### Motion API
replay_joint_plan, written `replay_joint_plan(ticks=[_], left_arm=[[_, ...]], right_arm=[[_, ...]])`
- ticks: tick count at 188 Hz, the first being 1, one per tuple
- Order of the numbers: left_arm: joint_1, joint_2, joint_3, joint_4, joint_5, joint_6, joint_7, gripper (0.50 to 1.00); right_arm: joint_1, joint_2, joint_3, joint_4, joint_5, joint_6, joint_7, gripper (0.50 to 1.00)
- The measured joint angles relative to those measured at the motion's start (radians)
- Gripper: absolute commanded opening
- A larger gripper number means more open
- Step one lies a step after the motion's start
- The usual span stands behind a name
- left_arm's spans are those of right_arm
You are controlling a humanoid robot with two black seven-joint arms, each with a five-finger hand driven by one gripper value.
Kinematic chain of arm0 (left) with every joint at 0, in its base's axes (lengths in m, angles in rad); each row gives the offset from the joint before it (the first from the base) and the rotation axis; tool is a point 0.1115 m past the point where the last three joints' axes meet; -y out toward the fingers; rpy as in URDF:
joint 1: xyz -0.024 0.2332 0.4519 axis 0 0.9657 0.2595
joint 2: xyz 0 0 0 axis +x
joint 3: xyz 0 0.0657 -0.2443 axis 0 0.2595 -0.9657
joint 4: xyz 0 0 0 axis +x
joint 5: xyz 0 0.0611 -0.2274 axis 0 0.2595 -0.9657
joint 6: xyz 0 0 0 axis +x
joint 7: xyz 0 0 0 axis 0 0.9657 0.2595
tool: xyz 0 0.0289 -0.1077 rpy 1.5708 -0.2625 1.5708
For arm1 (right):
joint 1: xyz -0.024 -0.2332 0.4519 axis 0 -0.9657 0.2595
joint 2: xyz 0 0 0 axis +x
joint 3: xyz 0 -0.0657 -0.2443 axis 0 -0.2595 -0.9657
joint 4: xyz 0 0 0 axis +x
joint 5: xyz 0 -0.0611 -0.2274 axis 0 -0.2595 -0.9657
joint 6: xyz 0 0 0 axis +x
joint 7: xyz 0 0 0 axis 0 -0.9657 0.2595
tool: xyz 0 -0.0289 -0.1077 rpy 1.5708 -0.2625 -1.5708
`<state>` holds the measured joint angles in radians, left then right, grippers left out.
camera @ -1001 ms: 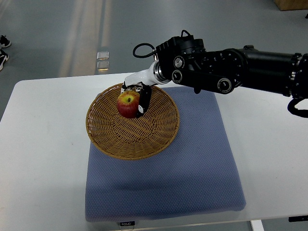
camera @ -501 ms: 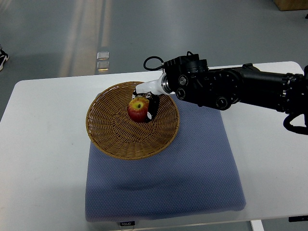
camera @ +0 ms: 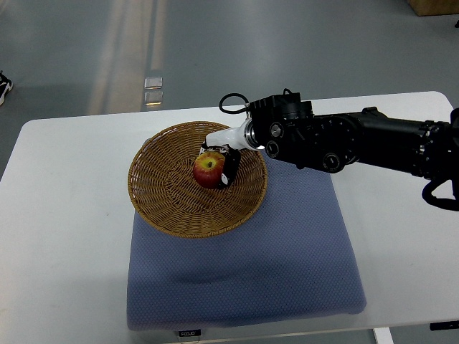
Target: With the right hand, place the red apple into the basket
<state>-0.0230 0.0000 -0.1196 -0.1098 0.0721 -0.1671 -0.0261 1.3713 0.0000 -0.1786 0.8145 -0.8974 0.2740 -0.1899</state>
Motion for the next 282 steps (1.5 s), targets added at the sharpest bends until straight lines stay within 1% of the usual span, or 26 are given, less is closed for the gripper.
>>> replay_joint_plan(ticks=[3,4,10,19,20,22,26,38,58,124,157,168,187,203,225,237,249,261,282], left_arm=[[0.0,0.0,0.0,0.0,0.0,0.0,0.0,1.0],[0.0,0.0,0.0,0.0,0.0,0.0,0.0,1.0],[0.0,0.0,0.0,0.0,0.0,0.0,0.0,1.0],[0.0,0.0,0.0,0.0,0.0,0.0,0.0,1.0],[0.0,0.0,0.0,0.0,0.0,0.0,0.0,1.0],[0.0,0.0,0.0,0.0,0.0,0.0,0.0,1.0],[0.0,0.0,0.0,0.0,0.0,0.0,0.0,1.0],[0.0,0.0,0.0,0.0,0.0,0.0,0.0,1.0],[0.0,0.0,0.0,0.0,0.0,0.0,0.0,1.0],[0.0,0.0,0.0,0.0,0.0,0.0,0.0,1.0],[0.0,0.0,0.0,0.0,0.0,0.0,0.0,1.0],[0.0,0.0,0.0,0.0,0.0,0.0,0.0,1.0],[0.0,0.0,0.0,0.0,0.0,0.0,0.0,1.0],[0.0,0.0,0.0,0.0,0.0,0.0,0.0,1.0],[0.0,0.0,0.0,0.0,0.0,0.0,0.0,1.0],[0.0,0.0,0.0,0.0,0.0,0.0,0.0,1.0],[0.0,0.0,0.0,0.0,0.0,0.0,0.0,1.0],[0.0,0.0,0.0,0.0,0.0,0.0,0.0,1.0],[0.0,0.0,0.0,0.0,0.0,0.0,0.0,1.0]], right_arm=[[-0.001,0.0,0.0,0.0,0.0,-0.001,0.0,0.756],[-0.002,0.0,0.0,0.0,0.0,-0.001,0.0,0.784],[-0.005,0.0,0.0,0.0,0.0,-0.003,0.001,0.811],[-0.008,0.0,0.001,0.0,0.0,-0.005,0.001,0.811],[-0.009,0.0,0.001,0.0,0.0,-0.005,0.001,0.876],[-0.009,0.0,0.001,0.0,0.0,-0.005,0.001,0.887],[-0.011,0.0,0.001,0.0,0.0,-0.005,0.001,0.899],[-0.013,0.0,0.003,0.0,0.0,-0.005,0.002,0.915],[-0.016,0.0,0.005,0.001,0.007,-0.006,0.003,0.923],[-0.02,0.0,0.036,0.002,0.018,-0.004,0.006,0.924],[0.014,0.0,0.071,0.012,0.026,0.014,0.005,0.924],[0.035,0.0,0.095,0.022,0.039,0.033,0.0,0.924],[0.088,-0.007,0.137,0.039,0.074,0.1,-0.005,0.924],[0.122,-0.057,0.179,0.045,0.113,0.146,-0.008,0.924],[0.13,-0.154,0.271,0.043,0.189,0.17,-0.011,0.924],[0.111,-0.206,0.354,0.031,0.277,0.164,-0.006,0.924],[0.068,-0.235,0.439,0.014,0.375,0.147,-0.001,0.924],[0.008,-0.255,0.534,-0.004,0.472,0.114,0.002,0.924],[-0.102,-0.269,0.697,-0.021,0.561,0.056,0.003,0.924]])
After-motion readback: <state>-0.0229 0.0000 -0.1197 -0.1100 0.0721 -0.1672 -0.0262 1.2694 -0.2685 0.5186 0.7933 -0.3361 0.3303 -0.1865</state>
